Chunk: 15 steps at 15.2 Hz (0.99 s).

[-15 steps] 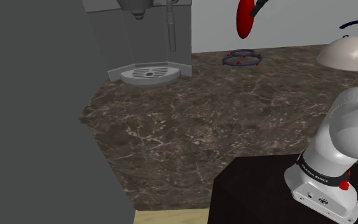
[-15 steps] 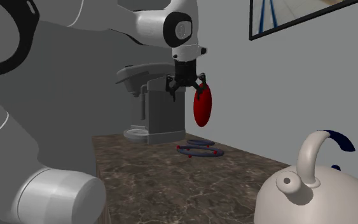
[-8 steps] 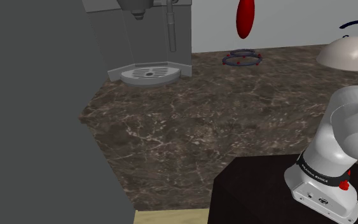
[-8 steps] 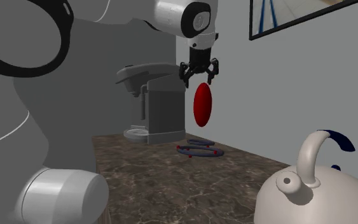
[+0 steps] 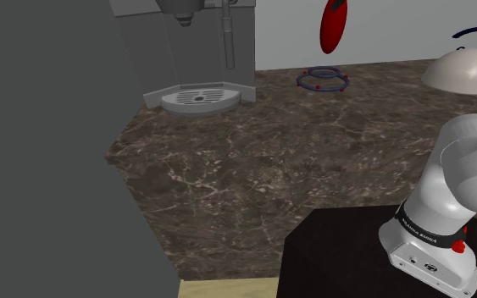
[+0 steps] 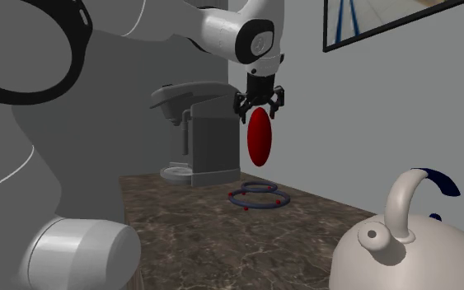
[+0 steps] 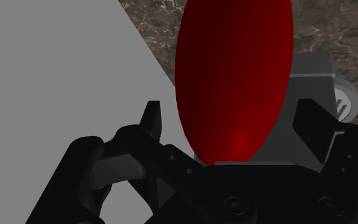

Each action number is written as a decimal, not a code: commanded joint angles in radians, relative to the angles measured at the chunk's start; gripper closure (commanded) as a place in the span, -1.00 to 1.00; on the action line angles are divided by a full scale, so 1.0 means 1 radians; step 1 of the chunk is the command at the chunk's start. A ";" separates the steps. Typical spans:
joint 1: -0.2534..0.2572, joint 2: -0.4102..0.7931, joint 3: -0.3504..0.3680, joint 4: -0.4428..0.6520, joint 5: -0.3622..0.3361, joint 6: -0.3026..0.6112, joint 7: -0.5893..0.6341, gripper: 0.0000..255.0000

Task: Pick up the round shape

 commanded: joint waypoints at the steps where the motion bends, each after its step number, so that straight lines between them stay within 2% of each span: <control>1: -0.001 -0.002 0.000 -0.007 -0.001 0.005 -0.001 1.00; 10: -0.001 -0.001 -0.001 -0.006 0.000 0.005 -0.002 1.00; 15: 0.012 0.023 0.000 0.079 0.007 -0.056 0.012 1.00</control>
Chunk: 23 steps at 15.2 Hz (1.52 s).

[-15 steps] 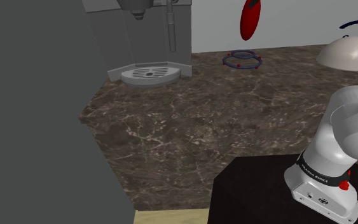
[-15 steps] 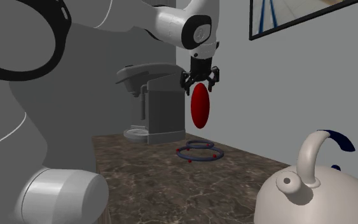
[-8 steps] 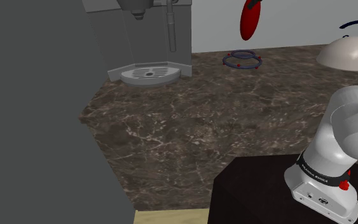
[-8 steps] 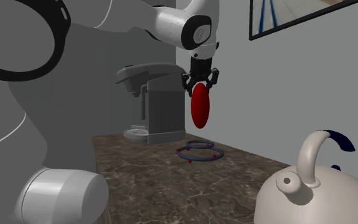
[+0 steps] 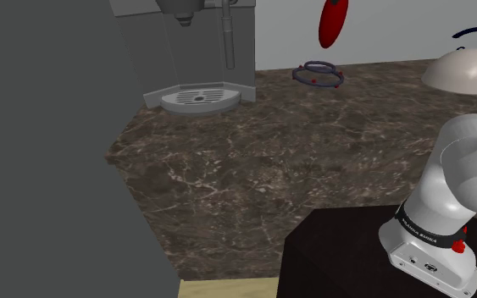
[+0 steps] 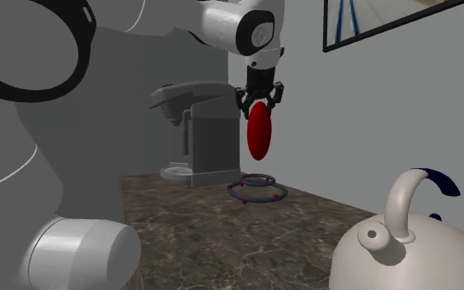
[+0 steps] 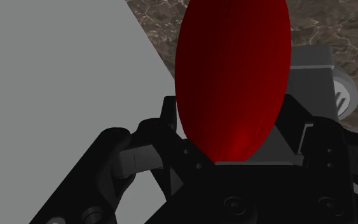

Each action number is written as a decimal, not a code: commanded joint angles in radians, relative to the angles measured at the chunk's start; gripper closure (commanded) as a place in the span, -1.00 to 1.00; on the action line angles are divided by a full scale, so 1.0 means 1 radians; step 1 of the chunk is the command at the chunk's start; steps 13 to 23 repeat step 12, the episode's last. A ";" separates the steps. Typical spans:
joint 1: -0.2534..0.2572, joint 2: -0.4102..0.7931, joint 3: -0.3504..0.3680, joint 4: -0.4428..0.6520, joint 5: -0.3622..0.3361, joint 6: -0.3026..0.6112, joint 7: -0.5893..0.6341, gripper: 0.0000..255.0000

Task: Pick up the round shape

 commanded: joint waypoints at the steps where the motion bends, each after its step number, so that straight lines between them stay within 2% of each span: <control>1: 0.005 0.010 0.000 0.037 0.003 -0.026 0.005 1.00; 10: 0.036 0.069 -0.014 0.209 0.023 -0.140 0.025 1.00; 23: 0.037 0.070 -0.014 0.212 0.023 -0.142 0.025 1.00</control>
